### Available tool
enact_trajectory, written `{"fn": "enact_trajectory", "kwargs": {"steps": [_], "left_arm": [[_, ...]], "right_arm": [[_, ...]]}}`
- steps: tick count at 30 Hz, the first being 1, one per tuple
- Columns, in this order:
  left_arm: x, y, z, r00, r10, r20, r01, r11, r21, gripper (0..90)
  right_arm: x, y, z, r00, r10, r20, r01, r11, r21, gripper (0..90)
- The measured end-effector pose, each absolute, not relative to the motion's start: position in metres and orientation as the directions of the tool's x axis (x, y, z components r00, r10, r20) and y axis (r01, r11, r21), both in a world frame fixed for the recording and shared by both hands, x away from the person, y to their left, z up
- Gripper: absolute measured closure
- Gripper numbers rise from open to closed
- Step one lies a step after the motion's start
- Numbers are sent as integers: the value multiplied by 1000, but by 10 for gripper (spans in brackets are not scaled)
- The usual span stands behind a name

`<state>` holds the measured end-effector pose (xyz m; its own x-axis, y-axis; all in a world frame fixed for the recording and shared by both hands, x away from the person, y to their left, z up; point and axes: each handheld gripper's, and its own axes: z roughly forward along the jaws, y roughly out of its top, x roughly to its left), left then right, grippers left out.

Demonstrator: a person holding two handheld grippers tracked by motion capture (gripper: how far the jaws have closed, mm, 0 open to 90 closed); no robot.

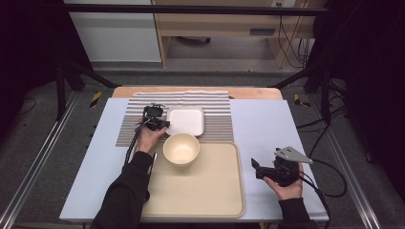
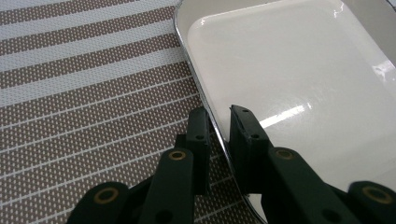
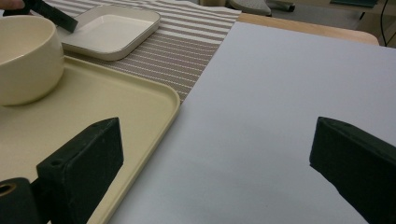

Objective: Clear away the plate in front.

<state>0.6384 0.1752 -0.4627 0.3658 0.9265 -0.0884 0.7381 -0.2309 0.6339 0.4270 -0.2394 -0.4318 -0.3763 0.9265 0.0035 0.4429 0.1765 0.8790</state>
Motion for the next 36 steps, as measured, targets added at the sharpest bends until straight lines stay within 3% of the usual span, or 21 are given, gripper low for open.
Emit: {"fn": "enact_trajectory", "kwargs": {"steps": [10, 28, 36], "left_arm": [[636, 180, -453, 343, 929, -139, 724, -167, 669, 855], [628, 192, -427, 309, 950, -45, 625, -167, 762, 886], [623, 203, -412, 284, 958, -44, 578, -134, 805, 886]], "right_arm": [[427, -239, -432, -373, 928, 8, 447, 172, 878, 30], [427, -239, -432, -372, 928, 7, 446, 172, 878, 30], [427, -239, -432, -375, 927, 3, 444, 176, 878, 30]]}}
